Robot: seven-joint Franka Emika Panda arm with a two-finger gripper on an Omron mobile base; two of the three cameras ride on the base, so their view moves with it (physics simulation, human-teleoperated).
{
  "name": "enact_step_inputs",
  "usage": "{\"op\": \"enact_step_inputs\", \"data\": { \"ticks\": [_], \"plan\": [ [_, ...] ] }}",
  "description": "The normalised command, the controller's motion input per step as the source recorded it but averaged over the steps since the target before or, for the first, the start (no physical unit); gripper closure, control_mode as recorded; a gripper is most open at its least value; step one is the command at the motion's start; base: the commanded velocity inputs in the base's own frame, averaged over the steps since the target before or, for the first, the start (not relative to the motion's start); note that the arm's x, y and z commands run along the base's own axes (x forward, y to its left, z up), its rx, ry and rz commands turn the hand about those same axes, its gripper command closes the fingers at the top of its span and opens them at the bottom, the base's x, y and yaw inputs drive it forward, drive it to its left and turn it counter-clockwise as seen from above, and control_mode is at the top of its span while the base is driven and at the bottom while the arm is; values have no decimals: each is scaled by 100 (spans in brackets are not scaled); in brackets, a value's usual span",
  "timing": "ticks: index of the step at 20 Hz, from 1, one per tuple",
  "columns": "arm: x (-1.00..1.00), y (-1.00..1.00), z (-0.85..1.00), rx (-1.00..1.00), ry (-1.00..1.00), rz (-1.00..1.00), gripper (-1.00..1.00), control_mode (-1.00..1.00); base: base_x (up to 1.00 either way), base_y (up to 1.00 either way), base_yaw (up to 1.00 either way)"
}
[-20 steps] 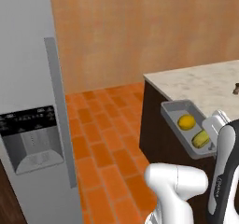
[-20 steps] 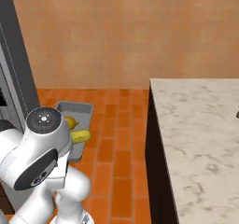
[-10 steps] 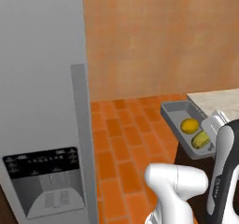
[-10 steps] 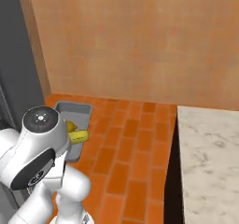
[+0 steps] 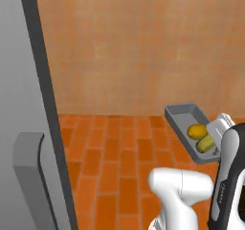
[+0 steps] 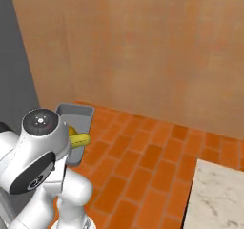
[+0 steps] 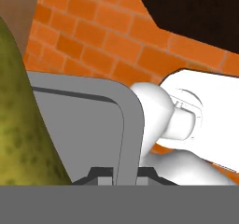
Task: Take the meat container that has the chicken drumstick and place it on the second highest rack of the freezer. Then take the vegetable container that has the lemon and cucumber and place it on the highest rack of the freezer.
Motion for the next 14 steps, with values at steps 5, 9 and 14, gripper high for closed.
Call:
{"op": "enact_step_inputs", "data": {
  "ticks": [5, 9, 14],
  "plan": [
    [0, 0, 0, 0, 0, 0, 100, 100, 57, -27, 75],
    [0, 0, 0, 0, 0, 0, 100, 100, 15, -20, 90],
    [0, 0, 0, 0, 0, 0, 100, 100, 0, -8, 100]
  ]
}}
